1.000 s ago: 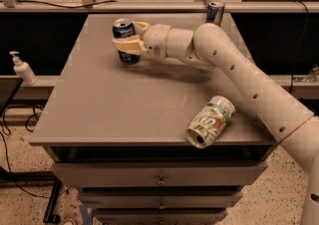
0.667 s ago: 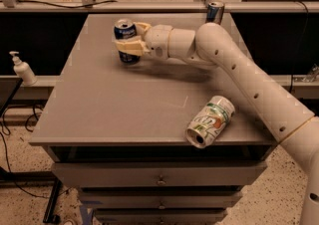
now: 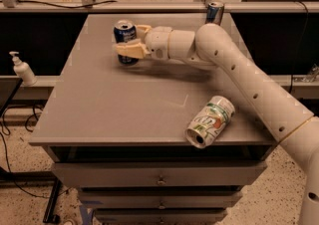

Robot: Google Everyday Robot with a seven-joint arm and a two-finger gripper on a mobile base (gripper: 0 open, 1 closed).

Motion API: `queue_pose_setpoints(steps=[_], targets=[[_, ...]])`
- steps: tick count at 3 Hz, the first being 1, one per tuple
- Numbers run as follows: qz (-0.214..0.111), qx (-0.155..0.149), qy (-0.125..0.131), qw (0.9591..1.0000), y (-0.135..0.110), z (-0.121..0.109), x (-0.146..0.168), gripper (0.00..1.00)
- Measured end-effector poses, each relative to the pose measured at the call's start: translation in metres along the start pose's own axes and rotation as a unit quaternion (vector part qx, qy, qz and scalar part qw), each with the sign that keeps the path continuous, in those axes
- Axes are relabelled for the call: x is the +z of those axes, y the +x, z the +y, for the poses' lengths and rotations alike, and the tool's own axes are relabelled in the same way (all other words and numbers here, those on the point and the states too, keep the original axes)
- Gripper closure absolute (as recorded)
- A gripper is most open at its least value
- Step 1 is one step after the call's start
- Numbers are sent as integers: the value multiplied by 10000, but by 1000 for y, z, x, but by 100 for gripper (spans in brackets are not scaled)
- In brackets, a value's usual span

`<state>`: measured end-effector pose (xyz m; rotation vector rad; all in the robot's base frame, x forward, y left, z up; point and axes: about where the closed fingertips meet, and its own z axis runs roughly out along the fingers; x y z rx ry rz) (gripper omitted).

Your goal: Place pepsi can upright

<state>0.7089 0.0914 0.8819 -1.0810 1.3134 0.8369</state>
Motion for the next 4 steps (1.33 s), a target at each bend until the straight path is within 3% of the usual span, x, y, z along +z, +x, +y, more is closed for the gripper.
queue_pose_setpoints(steps=[1, 3, 4], targets=[[14, 19, -85, 10000, -7, 6, -13, 0], [286, 219, 100, 9993, -13, 35, -74, 0], [286, 219, 99, 9993, -13, 35, -74, 0]])
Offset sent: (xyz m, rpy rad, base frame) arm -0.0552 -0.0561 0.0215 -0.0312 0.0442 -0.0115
